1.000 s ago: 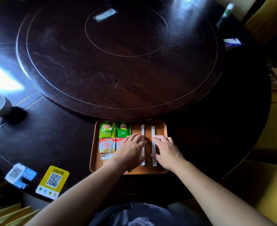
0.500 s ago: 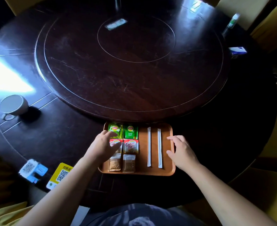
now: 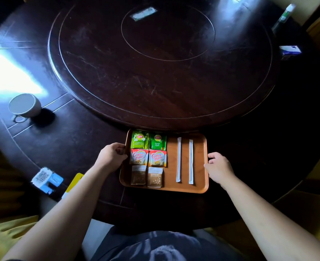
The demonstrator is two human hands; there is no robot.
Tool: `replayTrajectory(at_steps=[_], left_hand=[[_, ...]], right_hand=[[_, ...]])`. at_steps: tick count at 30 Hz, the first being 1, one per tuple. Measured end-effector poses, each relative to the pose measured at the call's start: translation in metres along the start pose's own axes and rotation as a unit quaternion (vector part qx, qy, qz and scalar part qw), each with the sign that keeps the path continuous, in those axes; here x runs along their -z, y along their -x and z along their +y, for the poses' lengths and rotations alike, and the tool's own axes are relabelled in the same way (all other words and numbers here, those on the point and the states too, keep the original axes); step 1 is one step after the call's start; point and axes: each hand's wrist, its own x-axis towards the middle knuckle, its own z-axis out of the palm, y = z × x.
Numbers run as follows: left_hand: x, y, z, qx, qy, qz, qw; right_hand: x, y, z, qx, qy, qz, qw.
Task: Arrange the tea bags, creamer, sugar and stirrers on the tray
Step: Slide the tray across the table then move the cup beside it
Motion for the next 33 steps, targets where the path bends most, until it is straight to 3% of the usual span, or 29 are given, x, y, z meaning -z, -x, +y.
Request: replayTrajectory(at_steps=[7, 16, 23, 33], left_hand=[[0.01, 0.011, -0.005, 0.021, 0.008, 0.001, 1.0], [0.044, 0.03, -0.028, 0.056, 0.096, -0.001, 0.994], [0.069, 0.009, -0.016, 0.055, 0.164, 0.013, 0.985], [0.09, -0.066, 0.048, 0.024, 0.179, -0.006, 0.984]], right_hand=[[-0.002, 0.008, -0.003, -0.014, -0.008, -0.042, 0.999], [-0.002, 0.025, -0.031, 0.012, -0.023, -0.092, 0.995], [0.008, 0.009, -0.08, 0.045, -0.045, -0.072, 0.995], [0.035, -0.047, -0.137, 0.037, -0.082, -0.025, 0.996]])
